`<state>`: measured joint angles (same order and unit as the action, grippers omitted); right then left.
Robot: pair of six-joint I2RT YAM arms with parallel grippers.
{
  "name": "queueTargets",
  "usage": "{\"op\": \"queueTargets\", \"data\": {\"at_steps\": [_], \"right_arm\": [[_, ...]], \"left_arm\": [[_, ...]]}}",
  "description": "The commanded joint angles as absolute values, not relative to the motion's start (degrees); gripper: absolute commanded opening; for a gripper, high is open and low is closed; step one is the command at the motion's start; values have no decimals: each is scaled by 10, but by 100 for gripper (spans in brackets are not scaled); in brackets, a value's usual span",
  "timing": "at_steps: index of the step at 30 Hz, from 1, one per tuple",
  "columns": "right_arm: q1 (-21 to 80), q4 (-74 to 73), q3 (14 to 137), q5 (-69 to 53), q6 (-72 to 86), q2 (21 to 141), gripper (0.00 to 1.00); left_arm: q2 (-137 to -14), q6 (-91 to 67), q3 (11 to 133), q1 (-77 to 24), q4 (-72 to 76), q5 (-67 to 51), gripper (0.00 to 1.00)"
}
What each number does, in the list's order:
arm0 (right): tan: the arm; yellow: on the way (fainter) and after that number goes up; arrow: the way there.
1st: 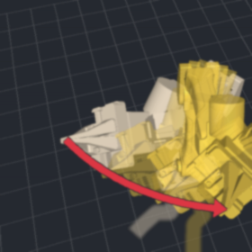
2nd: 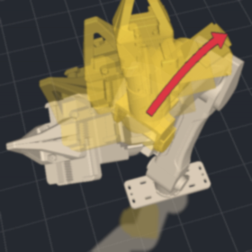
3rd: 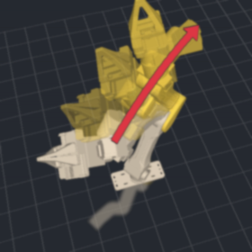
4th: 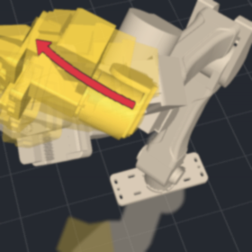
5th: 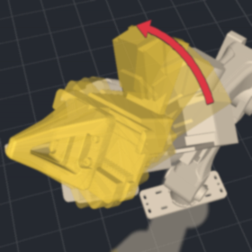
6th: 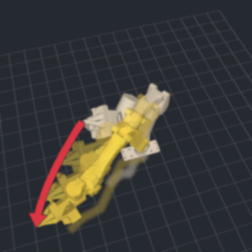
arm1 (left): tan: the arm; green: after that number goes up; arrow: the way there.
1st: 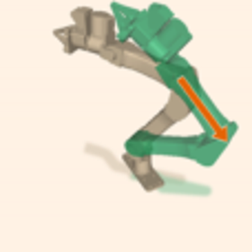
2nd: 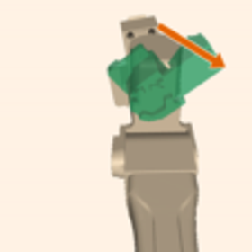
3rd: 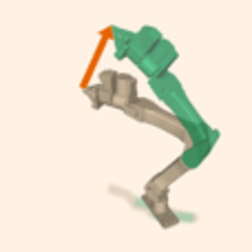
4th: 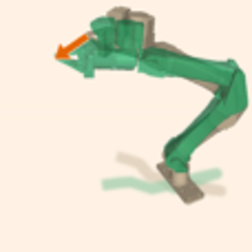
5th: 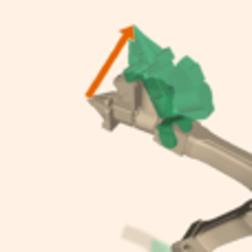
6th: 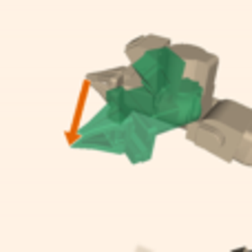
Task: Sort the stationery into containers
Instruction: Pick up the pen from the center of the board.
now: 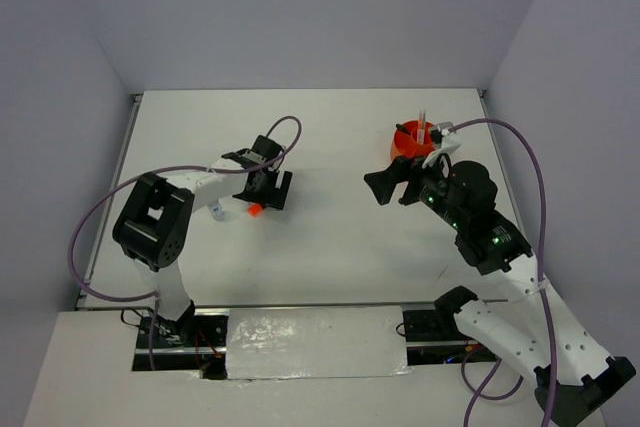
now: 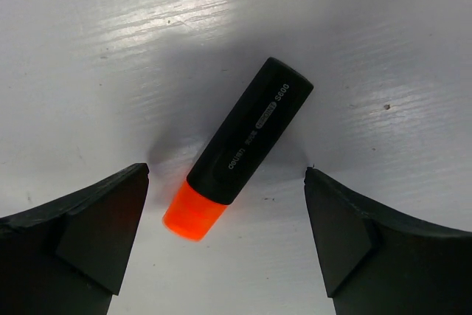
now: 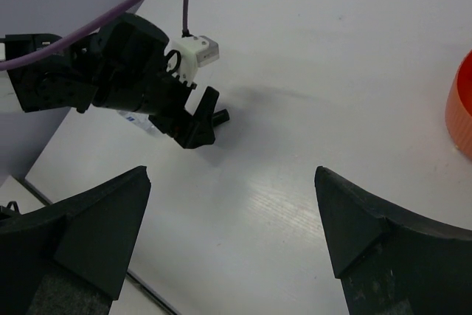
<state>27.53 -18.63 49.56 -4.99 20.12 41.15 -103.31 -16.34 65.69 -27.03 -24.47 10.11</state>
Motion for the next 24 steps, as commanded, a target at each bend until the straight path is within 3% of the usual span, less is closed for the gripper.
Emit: {"op": "queueTargets", "data": {"at_steps": [1, 8, 11, 15, 24], "right_arm": [[281, -178, 499, -73, 209, 412, 100], [284, -179, 522, -81, 220, 422, 100], [286, -177, 521, -82, 222, 420, 100], [287, -171, 511, -91, 224, 423, 100], [286, -113, 461, -113, 255, 439, 100]], "left_arm": [[-1045, -163, 668, -264, -233, 53, 99], [-1052, -196, 652, -263, -254, 28, 87], [-1052, -206, 636, -263, -251, 21, 74], [-1046, -219, 614, -273, -249, 43, 41], [-1039, -249, 552, -315, -208, 78, 2]]}}
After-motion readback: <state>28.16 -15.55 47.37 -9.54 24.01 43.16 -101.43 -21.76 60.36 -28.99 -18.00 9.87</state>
